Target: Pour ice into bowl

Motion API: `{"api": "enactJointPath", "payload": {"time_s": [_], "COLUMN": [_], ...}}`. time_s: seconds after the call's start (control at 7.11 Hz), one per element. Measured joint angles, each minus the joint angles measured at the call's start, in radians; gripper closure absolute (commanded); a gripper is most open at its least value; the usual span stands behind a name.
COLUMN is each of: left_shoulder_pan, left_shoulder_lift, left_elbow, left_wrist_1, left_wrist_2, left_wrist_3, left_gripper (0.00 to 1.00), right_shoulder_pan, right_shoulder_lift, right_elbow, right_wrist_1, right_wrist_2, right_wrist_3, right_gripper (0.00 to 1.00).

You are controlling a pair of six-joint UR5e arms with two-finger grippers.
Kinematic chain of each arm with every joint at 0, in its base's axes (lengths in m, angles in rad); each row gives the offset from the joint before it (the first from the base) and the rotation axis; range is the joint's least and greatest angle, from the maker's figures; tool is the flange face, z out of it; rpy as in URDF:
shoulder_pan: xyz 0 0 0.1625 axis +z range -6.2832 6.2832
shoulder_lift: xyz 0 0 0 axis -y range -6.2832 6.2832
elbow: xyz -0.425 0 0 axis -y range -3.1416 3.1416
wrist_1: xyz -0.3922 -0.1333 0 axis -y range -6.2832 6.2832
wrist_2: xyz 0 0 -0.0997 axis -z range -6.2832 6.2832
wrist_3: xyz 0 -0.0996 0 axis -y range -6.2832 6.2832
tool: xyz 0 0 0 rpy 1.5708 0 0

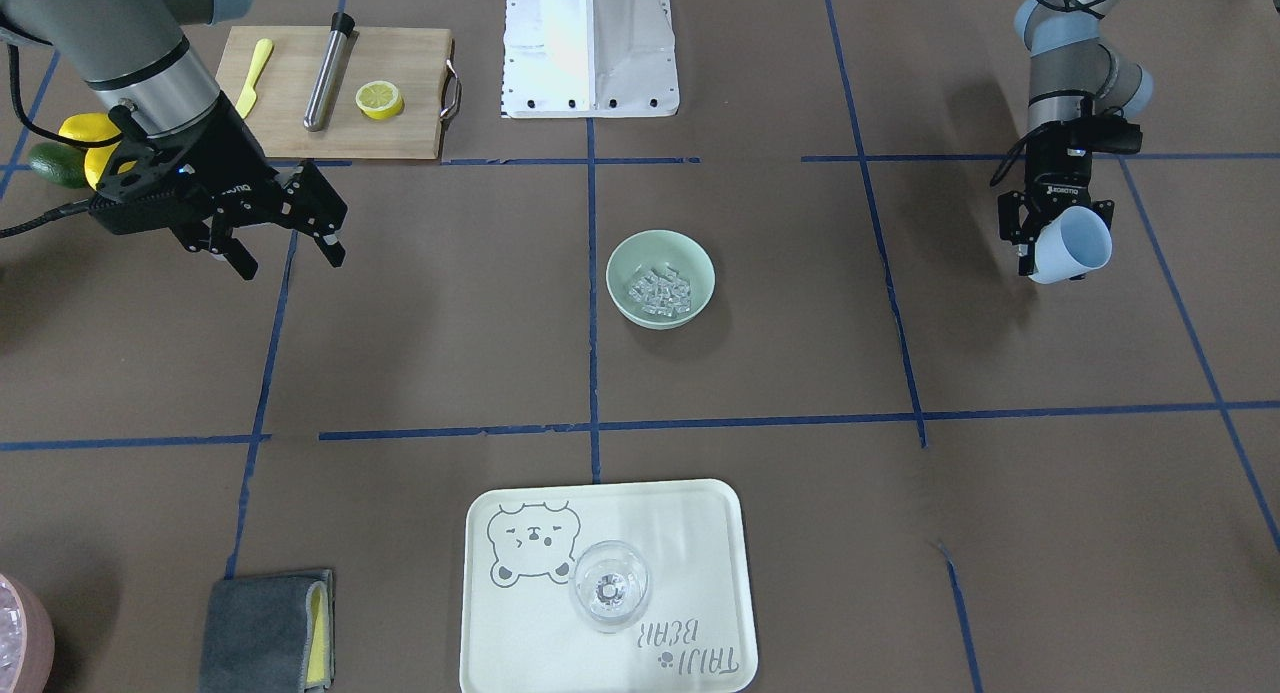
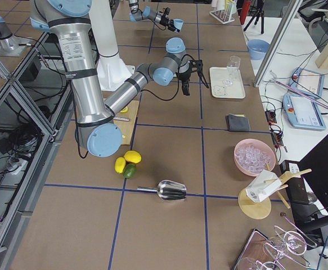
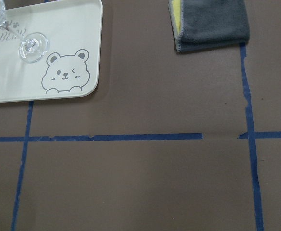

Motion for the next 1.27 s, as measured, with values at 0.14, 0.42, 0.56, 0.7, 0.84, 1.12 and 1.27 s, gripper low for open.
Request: {"api": "enactJointPath", "payload": {"time_s": [0.14,0.42,0.56,0.7,0.84,1.12,1.27], "left_shoulder_pan": [0.003,0.006,0.007,0.007,0.007,0.007,0.007], "left_shoulder_lift": [-0.009,-0.037,-0.045,-0.048,-0.049,-0.056,-0.061], "left_elbow": [0.01,0.02,0.024,0.031,0.042,0.055,0.058], "left_wrist_1": [0.005,0.016,0.019,0.022,0.025,0.032,0.033], "left_wrist_2": [-0.001,0.004,0.007,0.011,0.018,0.028,0.029], "left_wrist_3": [-0.001,0.0,0.003,0.007,0.009,0.007,0.004], "left_gripper": [1.0,1.0,1.0,1.0,1.0,1.0,1.0], "right_shoulder_pan": [0.003,0.004,0.004,0.004,0.003,0.003,0.003], "right_shoulder_lift": [-0.002,-0.003,-0.002,-0.002,-0.002,-0.004,-0.005], "right_elbow": [0.001,0.001,0.001,0.001,0.001,0.003,0.004], "right_wrist_1": [0.0,0.0,0.0,0.0,0.0,0.0,0.0], "right_wrist_2": [0.0,-0.002,-0.003,-0.004,-0.004,-0.005,-0.006], "right_wrist_3": [-0.001,-0.002,-0.002,-0.001,-0.001,0.0,0.0], "right_gripper": [0.0,0.0,0.0,0.0,0.0,0.0,0.0]}}
